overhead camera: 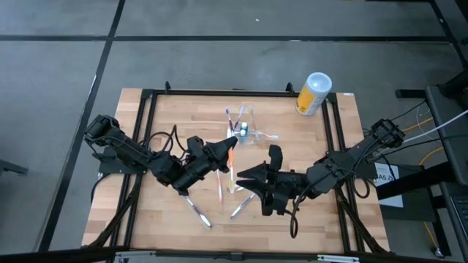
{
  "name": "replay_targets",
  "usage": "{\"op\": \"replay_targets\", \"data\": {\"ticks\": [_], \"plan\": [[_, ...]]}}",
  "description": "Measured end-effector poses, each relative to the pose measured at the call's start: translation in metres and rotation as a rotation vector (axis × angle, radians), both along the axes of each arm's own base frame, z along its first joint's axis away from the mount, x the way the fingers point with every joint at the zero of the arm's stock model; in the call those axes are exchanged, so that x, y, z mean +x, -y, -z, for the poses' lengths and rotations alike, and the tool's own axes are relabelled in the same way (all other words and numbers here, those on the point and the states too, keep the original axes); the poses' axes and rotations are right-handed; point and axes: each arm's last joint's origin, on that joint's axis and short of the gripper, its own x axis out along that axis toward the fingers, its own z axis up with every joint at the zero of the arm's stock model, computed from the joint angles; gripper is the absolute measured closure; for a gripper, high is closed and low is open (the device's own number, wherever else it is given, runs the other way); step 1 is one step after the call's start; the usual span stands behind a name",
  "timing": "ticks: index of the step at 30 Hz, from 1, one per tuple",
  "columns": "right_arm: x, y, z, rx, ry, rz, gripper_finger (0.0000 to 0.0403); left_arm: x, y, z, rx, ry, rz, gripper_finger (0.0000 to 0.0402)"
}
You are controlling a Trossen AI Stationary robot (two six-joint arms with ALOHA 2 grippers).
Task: Pick & Place toothbrushing station
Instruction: Put the orange toothbrush into the right section of the transparent organizer
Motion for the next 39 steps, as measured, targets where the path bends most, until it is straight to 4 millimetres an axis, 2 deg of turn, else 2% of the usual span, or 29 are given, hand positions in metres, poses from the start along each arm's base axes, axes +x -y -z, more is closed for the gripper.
{"op": "replay_targets", "data": {"ticks": [9, 15, 28, 39], "plan": [[0.01, -0.004, 0.005, -0.076, 0.022, -0.027, 0.0277, 0.004, 0.002, -0.013, 0.034, -0.039, 0.015, 0.0382], [0.013, -0.002, 0.001, -0.091, 0.079, 0.013, 0.0277, 0.004, 0.004, -0.012, 0.018, -0.045, 0.023, 0.0382], [0.018, 0.006, 0.002, -0.082, 0.071, 0.007, 0.0277, 0.004, 0.004, -0.012, 0.015, -0.047, 0.026, 0.0382], [0.018, 0.006, 0.003, -0.087, 0.064, 0.007, 0.0331, 0.006, 0.001, -0.012, 0.016, -0.043, 0.021, 0.0382]]}}
